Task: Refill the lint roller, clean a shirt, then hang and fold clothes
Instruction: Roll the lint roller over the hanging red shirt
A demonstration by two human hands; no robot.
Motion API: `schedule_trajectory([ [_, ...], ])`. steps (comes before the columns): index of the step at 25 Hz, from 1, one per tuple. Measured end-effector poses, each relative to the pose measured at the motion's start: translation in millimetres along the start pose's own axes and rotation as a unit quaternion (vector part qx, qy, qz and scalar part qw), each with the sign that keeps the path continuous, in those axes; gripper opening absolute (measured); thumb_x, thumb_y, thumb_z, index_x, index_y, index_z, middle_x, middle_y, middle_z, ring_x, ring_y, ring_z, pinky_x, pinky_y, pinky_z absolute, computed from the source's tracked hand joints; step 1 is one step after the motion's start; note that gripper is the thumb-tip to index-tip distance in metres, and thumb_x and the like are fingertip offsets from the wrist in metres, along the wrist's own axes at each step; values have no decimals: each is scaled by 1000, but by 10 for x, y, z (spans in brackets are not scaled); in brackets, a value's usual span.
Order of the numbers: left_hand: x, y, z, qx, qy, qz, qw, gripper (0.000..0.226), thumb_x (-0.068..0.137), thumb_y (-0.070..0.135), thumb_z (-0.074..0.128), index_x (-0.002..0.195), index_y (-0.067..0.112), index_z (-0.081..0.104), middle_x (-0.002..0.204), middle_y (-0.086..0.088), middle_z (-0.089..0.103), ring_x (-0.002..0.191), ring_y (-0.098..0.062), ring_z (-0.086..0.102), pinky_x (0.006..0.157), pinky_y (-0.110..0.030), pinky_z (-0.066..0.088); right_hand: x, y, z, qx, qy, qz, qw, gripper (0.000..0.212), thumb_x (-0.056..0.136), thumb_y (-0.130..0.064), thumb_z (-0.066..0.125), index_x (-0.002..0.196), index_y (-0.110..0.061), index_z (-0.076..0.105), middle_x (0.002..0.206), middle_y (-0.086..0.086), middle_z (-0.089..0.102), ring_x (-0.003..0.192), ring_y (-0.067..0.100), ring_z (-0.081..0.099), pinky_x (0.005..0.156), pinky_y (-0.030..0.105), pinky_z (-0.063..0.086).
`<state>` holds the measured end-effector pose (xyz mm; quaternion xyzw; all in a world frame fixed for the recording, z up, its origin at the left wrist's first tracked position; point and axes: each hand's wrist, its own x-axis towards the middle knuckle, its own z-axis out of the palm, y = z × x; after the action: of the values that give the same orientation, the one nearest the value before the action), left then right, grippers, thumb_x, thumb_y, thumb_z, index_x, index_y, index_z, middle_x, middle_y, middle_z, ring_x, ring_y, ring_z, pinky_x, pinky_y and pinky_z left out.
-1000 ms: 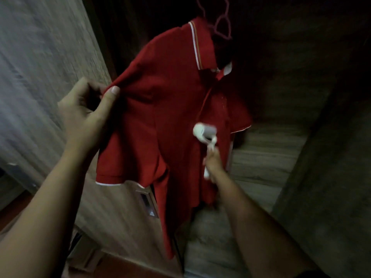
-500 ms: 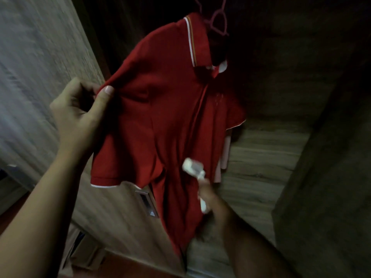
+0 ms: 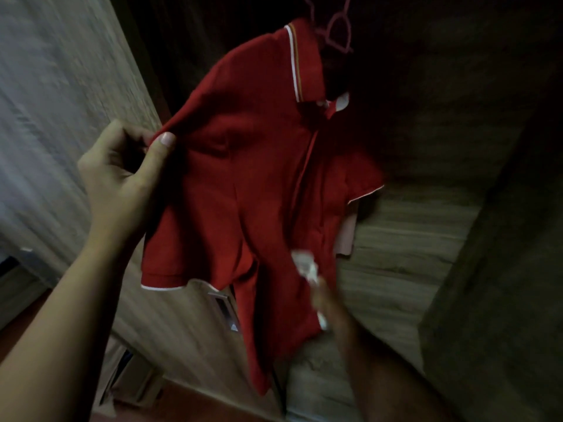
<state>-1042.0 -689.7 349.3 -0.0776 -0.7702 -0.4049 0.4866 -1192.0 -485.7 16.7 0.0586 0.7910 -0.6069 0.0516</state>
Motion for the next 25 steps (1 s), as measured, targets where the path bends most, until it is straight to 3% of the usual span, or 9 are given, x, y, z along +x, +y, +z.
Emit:
schedule_trajectory([
  [3, -2, 12, 3, 4, -3, 2, 1000, 19, 89, 34, 62, 75, 31, 50, 71, -7, 56, 68, -26, 54, 59, -46, 43, -293, 521, 262, -15, -21, 31, 999, 39, 96, -37, 41, 133, -27, 42, 138, 13, 51, 124, 29, 49, 104, 36, 36],
  [6, -6, 25, 12, 2, -6, -5, 1000, 19, 89, 35, 62, 74, 31, 50, 75, -16, 55, 69, -25, 53, 60, -47, 43, -375, 267, 197, -26, 11, -24, 999, 63, 89, -59, 33, 124, -11, 53, 122, 19, 60, 113, 35, 56, 92, 39, 41],
  [8, -7, 23, 9, -9, -1, -7, 1000, 19, 88, 35, 62, 74, 31, 50, 75, -16, 56, 69, -26, 54, 61, -47, 44, -362, -515, -31, -13, 38, -58, 998, 42, 98, -38, 33, 117, -5, 51, 95, 19, 62, 90, 34, 59, 73, 35, 38],
  [10, -11, 22, 4, -14, 5, -2, 1000, 19, 88, 37, 62, 73, 33, 51, 71, -10, 56, 68, -26, 54, 61, -45, 44, -364, -1312, -302, 16, 74, -165, 983, 30, 100, -28, 31, 110, -6, 49, 75, 8, 53, 74, 28, 53, 66, 35, 36],
  [14, -8, 36, 2, -1, 6, 2, 1000, 21, 88, 34, 62, 72, 33, 49, 69, 6, 53, 68, -19, 52, 62, -36, 41, -546, -1672, -278, 20, 80, -258, 963, 27, 99, -28, 33, 106, -7, 49, 80, 12, 58, 75, 28, 58, 64, 36, 40],
  [17, -1, 43, -8, 3, 1, 6, 1000, 21, 88, 34, 62, 71, 33, 49, 68, 5, 53, 66, -14, 51, 62, -35, 40, -726, -785, 101, -54, 10, -135, 989, 29, 99, -28, 36, 116, -8, 50, 99, 20, 65, 90, 33, 63, 66, 31, 38],
  [20, 0, 16, -22, 6, -12, 15, 1000, 21, 89, 34, 62, 72, 32, 49, 70, -15, 58, 64, -30, 55, 60, -42, 43, -1022, 220, 358, -105, -94, 52, 989, 35, 98, -31, 39, 127, -14, 48, 120, 18, 60, 107, 31, 59, 82, 29, 43],
  [23, 8, 14, -28, 10, -19, 20, 1000, 21, 89, 33, 62, 72, 32, 50, 74, -23, 59, 66, -31, 56, 60, -44, 44, -1046, 184, 261, -94, -60, 49, 993, 33, 99, -27, 39, 124, -9, 49, 118, 19, 61, 107, 33, 58, 76, 28, 40],
  [25, 9, 24, -25, 1, -14, 17, 1000, 21, 89, 32, 62, 72, 33, 49, 70, -6, 60, 65, -17, 54, 60, -36, 43, -907, -316, 95, -77, -13, -6, 997, 32, 99, -27, 36, 119, -6, 50, 109, 22, 63, 101, 37, 60, 67, 28, 33],
])
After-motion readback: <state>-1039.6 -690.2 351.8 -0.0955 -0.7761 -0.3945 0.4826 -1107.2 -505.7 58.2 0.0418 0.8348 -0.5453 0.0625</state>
